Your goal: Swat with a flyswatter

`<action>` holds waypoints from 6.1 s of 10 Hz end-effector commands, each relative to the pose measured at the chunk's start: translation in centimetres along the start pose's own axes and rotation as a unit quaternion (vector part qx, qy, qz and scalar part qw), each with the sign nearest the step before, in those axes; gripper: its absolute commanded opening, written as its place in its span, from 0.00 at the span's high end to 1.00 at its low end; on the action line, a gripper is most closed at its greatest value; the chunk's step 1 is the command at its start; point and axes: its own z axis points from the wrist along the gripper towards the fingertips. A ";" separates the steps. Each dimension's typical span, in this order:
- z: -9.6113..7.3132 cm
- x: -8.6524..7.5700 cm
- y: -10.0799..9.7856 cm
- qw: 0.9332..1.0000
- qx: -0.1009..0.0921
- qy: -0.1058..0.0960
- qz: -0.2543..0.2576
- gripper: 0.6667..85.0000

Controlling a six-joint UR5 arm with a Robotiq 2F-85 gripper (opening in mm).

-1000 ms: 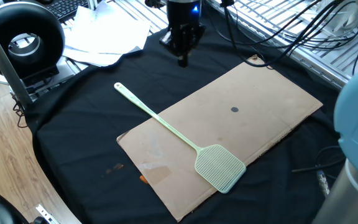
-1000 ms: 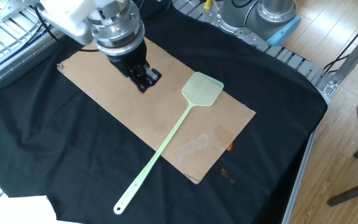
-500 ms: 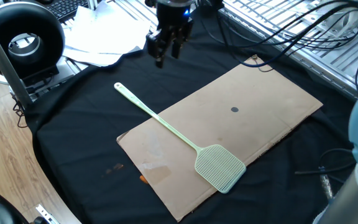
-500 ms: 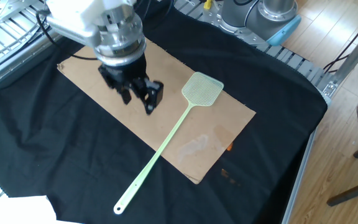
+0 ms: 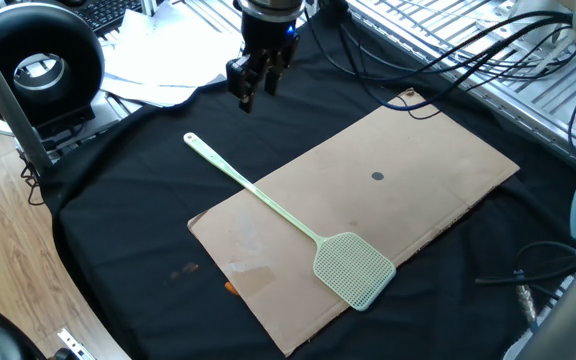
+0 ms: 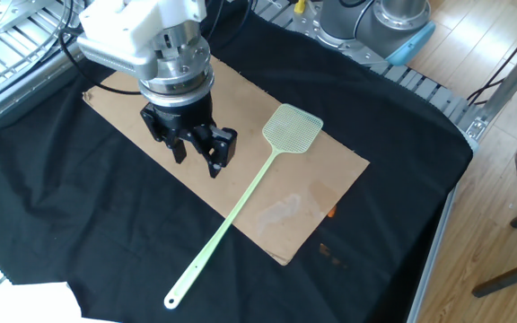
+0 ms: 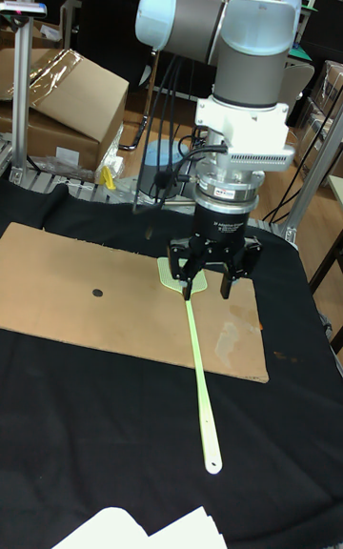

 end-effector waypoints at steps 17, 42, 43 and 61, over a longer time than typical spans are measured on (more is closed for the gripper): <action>6.3 0.4 2.7 0.994 0.007 -0.043 0.099 0.43; 9.9 2.3 2.3 0.997 0.022 -0.002 0.077 0.32; 11.2 2.0 1.5 0.997 0.029 -0.009 0.073 0.33; 17.4 1.3 2.2 0.995 0.026 -0.011 0.096 0.37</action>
